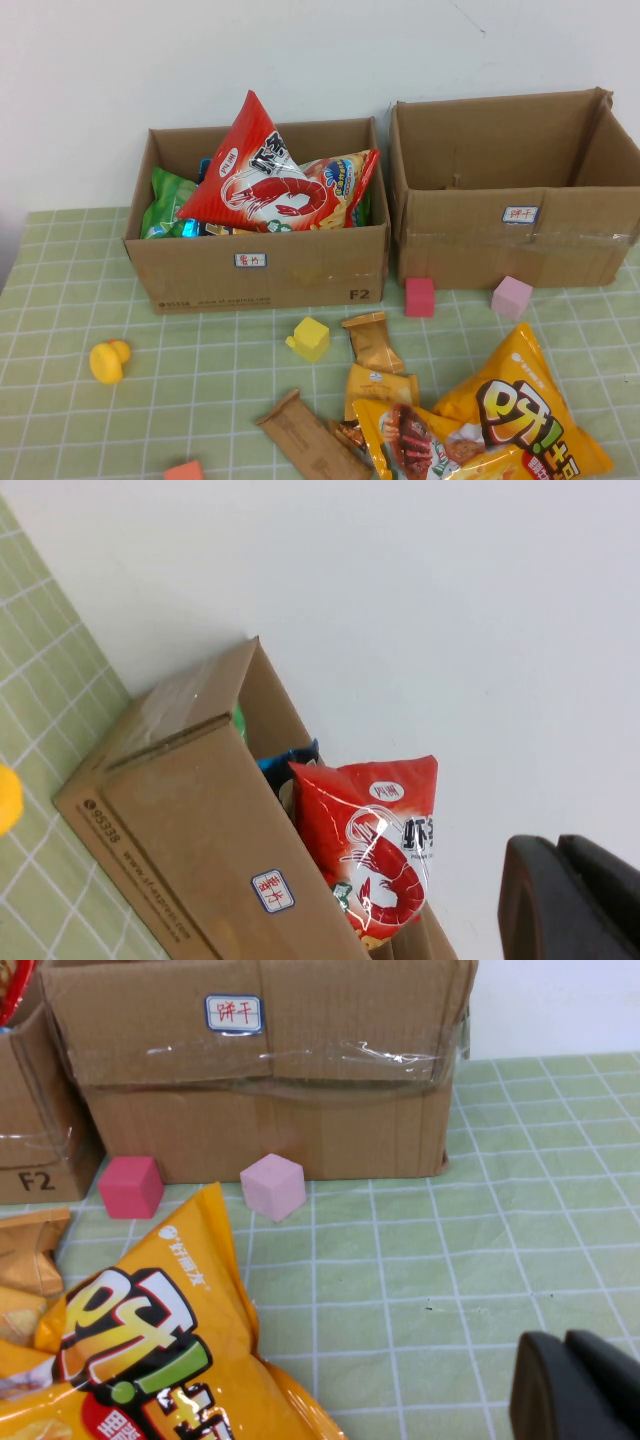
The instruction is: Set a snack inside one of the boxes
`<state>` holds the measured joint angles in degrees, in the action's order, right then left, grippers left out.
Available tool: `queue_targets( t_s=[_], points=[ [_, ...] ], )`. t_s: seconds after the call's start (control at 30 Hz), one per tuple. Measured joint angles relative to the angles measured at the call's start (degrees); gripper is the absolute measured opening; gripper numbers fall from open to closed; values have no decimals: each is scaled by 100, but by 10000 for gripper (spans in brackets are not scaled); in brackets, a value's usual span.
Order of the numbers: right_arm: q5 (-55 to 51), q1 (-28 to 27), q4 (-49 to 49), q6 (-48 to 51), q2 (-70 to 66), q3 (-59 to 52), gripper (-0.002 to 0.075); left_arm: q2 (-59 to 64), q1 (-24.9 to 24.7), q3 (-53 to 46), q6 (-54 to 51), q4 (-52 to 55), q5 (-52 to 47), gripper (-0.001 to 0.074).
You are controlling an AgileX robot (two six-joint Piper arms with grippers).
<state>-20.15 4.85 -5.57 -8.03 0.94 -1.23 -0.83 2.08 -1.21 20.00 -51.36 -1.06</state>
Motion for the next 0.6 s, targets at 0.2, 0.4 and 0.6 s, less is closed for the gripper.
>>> queue_targets(
  t_s=[0.2,0.4,0.6],
  points=[
    [0,0,0,0,0,0,-2,0,0,0,87,-628,-154,-2],
    [0,0,0,-9,0,0,-2,0,0,0,-445,-869,-641,-2],
    [0,0,0,-9,0,0,-2,61,0,794,-2814,-776,-2079,-2]
  ],
)
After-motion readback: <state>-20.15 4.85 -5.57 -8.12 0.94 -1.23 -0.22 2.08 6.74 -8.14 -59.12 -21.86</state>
